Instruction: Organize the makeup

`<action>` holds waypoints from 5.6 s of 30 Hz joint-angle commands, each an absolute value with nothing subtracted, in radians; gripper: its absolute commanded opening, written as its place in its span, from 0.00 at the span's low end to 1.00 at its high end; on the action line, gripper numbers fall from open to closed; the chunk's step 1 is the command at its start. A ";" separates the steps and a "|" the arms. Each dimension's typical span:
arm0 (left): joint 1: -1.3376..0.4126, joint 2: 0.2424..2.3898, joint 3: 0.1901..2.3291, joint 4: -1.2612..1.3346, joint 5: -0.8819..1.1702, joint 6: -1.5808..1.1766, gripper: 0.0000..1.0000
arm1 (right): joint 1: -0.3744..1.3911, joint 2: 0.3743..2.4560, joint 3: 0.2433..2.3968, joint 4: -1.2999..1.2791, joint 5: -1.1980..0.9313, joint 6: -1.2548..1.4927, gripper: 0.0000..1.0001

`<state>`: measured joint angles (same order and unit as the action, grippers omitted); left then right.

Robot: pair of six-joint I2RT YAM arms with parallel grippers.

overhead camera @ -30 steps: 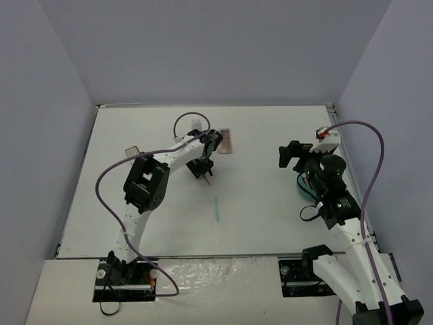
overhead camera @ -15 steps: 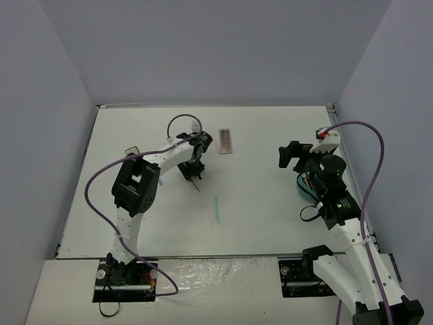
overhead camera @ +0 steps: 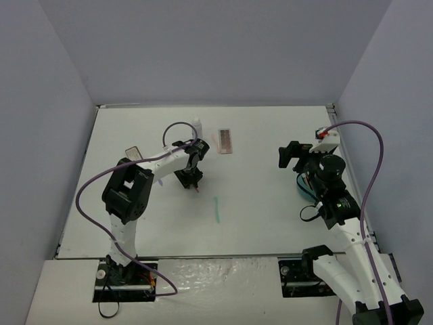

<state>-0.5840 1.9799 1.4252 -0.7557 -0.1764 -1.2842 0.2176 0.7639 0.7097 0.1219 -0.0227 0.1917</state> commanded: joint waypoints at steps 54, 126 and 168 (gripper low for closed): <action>-0.948 1.349 1.183 0.270 0.112 -0.161 0.00 | 0.301 1.002 0.816 0.456 -0.725 0.458 0.67; -0.356 0.901 1.003 -0.412 -0.275 -0.216 0.97 | -0.232 1.294 0.700 0.421 -0.079 0.302 0.08; -0.244 1.707 1.296 -0.584 -0.237 -0.785 0.78 | 0.033 0.825 0.831 0.170 -0.108 0.222 1.00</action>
<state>-0.2552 1.6553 1.1878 -0.5604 -0.2243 -0.7143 -0.0092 0.8558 0.8257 0.1144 -0.1489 0.2588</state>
